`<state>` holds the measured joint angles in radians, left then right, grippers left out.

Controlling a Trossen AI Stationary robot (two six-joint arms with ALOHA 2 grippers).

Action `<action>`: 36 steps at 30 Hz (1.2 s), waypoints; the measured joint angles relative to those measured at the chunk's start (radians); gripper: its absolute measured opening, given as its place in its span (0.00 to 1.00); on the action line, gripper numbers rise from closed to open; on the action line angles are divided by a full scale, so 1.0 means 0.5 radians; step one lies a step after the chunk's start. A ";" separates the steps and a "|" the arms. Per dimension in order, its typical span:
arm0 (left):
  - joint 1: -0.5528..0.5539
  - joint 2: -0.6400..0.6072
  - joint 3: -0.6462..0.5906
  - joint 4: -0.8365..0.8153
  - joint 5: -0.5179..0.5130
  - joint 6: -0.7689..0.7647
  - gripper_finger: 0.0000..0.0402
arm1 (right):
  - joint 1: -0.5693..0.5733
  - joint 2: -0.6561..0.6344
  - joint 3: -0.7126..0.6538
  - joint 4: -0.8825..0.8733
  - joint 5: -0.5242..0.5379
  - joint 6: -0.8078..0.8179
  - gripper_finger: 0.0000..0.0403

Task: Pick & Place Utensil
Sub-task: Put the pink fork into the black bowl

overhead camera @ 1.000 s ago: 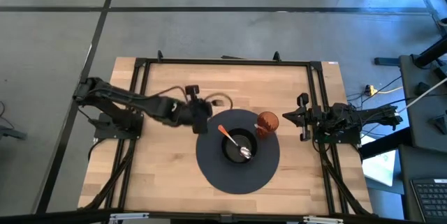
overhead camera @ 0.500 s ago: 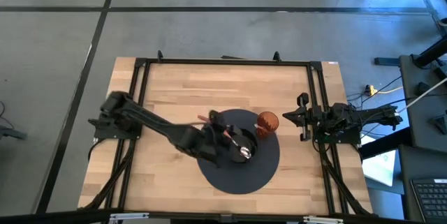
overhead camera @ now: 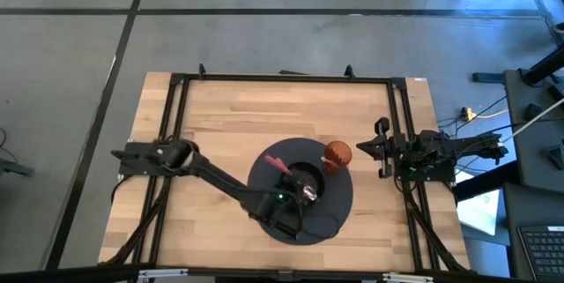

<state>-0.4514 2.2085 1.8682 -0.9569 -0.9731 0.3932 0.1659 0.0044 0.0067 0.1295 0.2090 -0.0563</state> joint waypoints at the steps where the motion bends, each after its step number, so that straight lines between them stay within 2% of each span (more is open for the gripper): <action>1: -0.001 0.029 0.008 -0.015 -0.054 0.053 0.03 | 0.000 -0.001 0.000 0.000 0.000 0.000 0.02; 7: 0.041 0.150 0.008 -0.038 -0.256 0.378 0.03 | 0.000 0.000 0.000 0.000 -0.001 0.000 0.02; 12: 0.094 0.166 0.008 -0.022 -0.268 0.560 0.03 | 0.000 0.000 0.000 0.000 -0.001 0.000 0.02; 17: 0.115 0.166 0.008 0.110 -0.259 0.889 0.03 | 0.000 0.000 0.000 0.000 -0.001 -0.001 0.02; 20: 0.121 0.166 0.008 0.178 -0.144 1.117 0.03 | 0.000 -0.001 0.000 0.000 -0.001 -0.001 0.02; 25: 0.130 0.166 0.008 0.261 0.045 1.330 0.03 | 0.000 0.000 0.000 0.000 -0.004 -0.001 0.02; 36: 0.221 0.166 0.008 0.308 0.262 1.599 0.03 | 0.000 0.000 0.000 0.000 -0.006 -0.001 0.02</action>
<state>-0.3411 2.2917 1.8721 -0.8028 -0.8419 1.1929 0.1660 0.0041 0.0067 0.1295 0.2062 -0.0566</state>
